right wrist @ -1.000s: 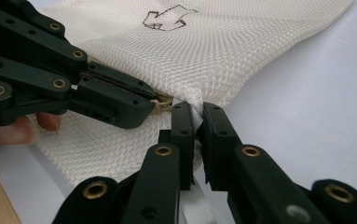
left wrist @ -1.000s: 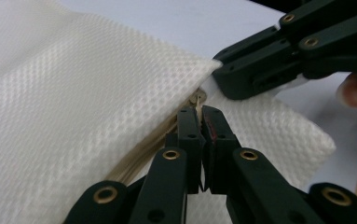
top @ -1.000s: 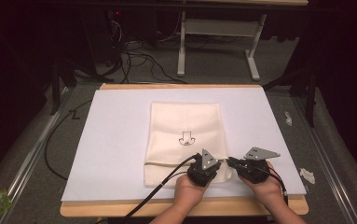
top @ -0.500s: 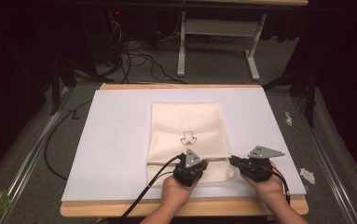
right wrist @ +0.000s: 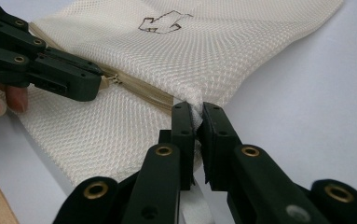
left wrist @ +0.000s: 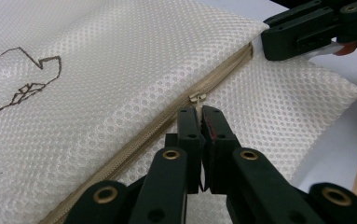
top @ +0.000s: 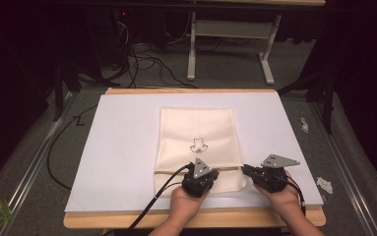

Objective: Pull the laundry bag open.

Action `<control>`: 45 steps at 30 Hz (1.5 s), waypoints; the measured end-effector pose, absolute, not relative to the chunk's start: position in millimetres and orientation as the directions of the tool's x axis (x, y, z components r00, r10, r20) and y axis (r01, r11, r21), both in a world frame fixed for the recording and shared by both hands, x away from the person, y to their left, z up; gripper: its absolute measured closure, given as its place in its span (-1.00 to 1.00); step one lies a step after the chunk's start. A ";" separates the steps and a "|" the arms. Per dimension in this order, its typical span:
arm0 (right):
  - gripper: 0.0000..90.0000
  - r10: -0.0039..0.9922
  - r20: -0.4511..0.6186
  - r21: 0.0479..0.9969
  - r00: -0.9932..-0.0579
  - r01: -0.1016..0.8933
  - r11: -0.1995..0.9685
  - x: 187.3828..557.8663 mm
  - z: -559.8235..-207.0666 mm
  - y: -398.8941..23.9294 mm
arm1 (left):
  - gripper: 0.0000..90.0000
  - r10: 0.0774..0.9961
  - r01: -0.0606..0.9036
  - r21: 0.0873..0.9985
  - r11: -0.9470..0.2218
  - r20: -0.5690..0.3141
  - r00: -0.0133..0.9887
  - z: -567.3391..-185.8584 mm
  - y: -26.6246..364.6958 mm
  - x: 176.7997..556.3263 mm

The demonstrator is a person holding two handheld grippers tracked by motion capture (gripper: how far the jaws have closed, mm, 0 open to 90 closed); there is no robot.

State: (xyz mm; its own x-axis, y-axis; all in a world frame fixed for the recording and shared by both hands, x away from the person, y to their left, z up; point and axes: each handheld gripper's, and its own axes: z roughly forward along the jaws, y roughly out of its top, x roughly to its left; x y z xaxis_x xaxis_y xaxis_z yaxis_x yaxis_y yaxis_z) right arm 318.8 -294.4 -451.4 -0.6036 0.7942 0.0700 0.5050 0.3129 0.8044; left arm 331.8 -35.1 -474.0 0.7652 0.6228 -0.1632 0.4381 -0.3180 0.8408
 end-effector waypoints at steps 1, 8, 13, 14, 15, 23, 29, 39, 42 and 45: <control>0.90 0.794 0.070 0.804 -0.604 0.505 0.314 318.6 -451.1 -294.6 | 0.95 0.623 0.441 0.840 -0.316 -0.166 0.764 -474.2 -35.0 331.9; 0.90 0.792 0.073 0.808 -0.606 0.501 0.309 317.3 -449.3 -295.6 | 0.94 0.626 0.441 0.845 -0.303 -0.173 0.761 -471.6 -31.9 332.2; 0.90 0.788 0.067 0.805 -0.612 0.500 0.319 317.7 -449.4 -294.1 | 0.94 0.625 0.446 0.840 -0.309 -0.174 0.761 -472.7 -30.6 332.3; 0.90 0.788 0.068 0.805 -0.612 0.500 0.319 318.0 -449.6 -294.1 | 0.94 0.626 0.446 0.841 -0.306 -0.175 0.760 -472.8 -30.7 332.0; 0.90 0.786 0.065 0.806 -0.615 0.497 0.322 318.4 -449.6 -294.0 | 0.94 0.625 0.445 0.841 -0.309 -0.174 0.761 -472.9 -30.5 331.8; 0.90 0.781 0.065 0.807 -0.621 0.493 0.324 317.3 -448.1 -290.2 | 0.95 0.620 0.440 0.837 -0.325 -0.163 0.768 -470.2 -23.9 330.2; 0.91 0.795 0.055 0.808 -0.604 0.495 0.320 317.6 -446.8 -295.5 | 0.95 0.669 0.488 0.821 -0.298 -0.185 0.720 -473.2 -1.9 335.0; 0.91 0.797 0.069 0.804 -0.601 0.506 0.312 317.4 -447.9 -303.5 | 0.94 0.702 0.502 0.784 -0.365 -0.122 0.702 -464.0 43.4 336.6; 0.91 0.813 0.051 0.801 -0.580 0.511 0.314 318.5 -446.6 -303.1 | 0.95 0.724 0.506 0.774 -0.381 -0.091 0.683 -460.8 58.5 337.0; 0.91 0.829 0.069 0.803 -0.555 0.524 0.284 320.1 -447.4 -314.0 | 0.95 0.755 0.540 0.766 -0.350 -0.110 0.646 -464.7 82.3 339.3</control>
State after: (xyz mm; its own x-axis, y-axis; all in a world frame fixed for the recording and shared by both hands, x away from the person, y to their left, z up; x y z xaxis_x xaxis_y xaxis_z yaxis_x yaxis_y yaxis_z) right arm 320.1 -314.0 -447.4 -0.5546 0.8292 0.0693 0.5242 0.2835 0.8030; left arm 339.3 82.3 -464.7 0.6461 0.7554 -0.1098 0.5397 -0.3503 0.7655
